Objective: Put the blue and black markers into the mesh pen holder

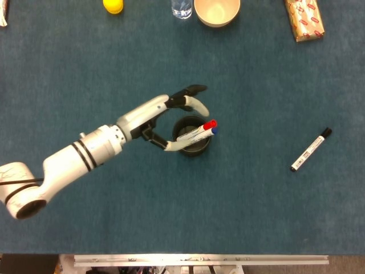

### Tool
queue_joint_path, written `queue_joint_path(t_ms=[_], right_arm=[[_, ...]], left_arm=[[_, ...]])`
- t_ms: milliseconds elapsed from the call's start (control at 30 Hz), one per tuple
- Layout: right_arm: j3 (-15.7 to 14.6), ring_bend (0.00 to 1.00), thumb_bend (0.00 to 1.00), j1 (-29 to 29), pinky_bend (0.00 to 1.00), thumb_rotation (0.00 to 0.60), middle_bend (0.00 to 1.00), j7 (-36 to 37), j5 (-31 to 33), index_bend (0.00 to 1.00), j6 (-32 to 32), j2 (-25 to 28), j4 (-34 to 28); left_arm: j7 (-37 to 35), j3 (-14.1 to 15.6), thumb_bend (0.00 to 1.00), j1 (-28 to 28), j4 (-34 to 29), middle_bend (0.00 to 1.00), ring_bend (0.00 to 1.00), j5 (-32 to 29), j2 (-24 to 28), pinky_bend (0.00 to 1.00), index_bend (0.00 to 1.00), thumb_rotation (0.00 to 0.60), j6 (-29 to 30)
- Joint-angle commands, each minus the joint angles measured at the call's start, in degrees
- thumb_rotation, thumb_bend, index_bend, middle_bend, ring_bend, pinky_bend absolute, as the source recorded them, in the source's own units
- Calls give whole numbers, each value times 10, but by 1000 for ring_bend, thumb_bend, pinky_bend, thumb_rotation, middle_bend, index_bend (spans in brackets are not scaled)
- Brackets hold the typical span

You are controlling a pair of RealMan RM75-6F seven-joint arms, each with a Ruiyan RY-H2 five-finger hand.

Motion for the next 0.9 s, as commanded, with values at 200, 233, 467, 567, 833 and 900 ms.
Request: queue_joint_path(t_ms=[200, 233, 467, 567, 833, 900], right_arm=[[-1, 256, 0, 14, 297, 600, 330, -6, -18, 417, -11, 0, -10], [-1, 256, 0, 16, 297, 600, 330, -6, -22, 427, -13, -1, -11], [-8, 256, 0, 43, 297, 600, 330, -23, -62, 467, -34, -17, -4], [-13, 256, 0, 58, 297, 600, 330, -35, -85, 470, -45, -28, 10], [-33, 256, 0, 87, 297, 600, 334, -60, -123, 474, -80, -64, 44], [-38, 256, 0, 92, 297, 600, 334, -66, -131, 474, -85, -75, 56]], left_arm=[[347, 22, 309, 92, -100, 0, 0, -152, 106, 165, 313, 600, 79], [373, 24, 310, 101, -108, 0, 0, -169, 112, 165, 315, 600, 90], [505, 38, 310, 160, -120, 0, 0, -254, 116, 165, 316, 600, 159], [540, 40, 310, 178, -108, 0, 0, -269, 102, 165, 316, 600, 180], [582, 28, 310, 207, -87, 0, 0, -269, 78, 165, 316, 600, 209], [587, 25, 310, 212, -82, 0, 0, -269, 77, 165, 316, 600, 209]])
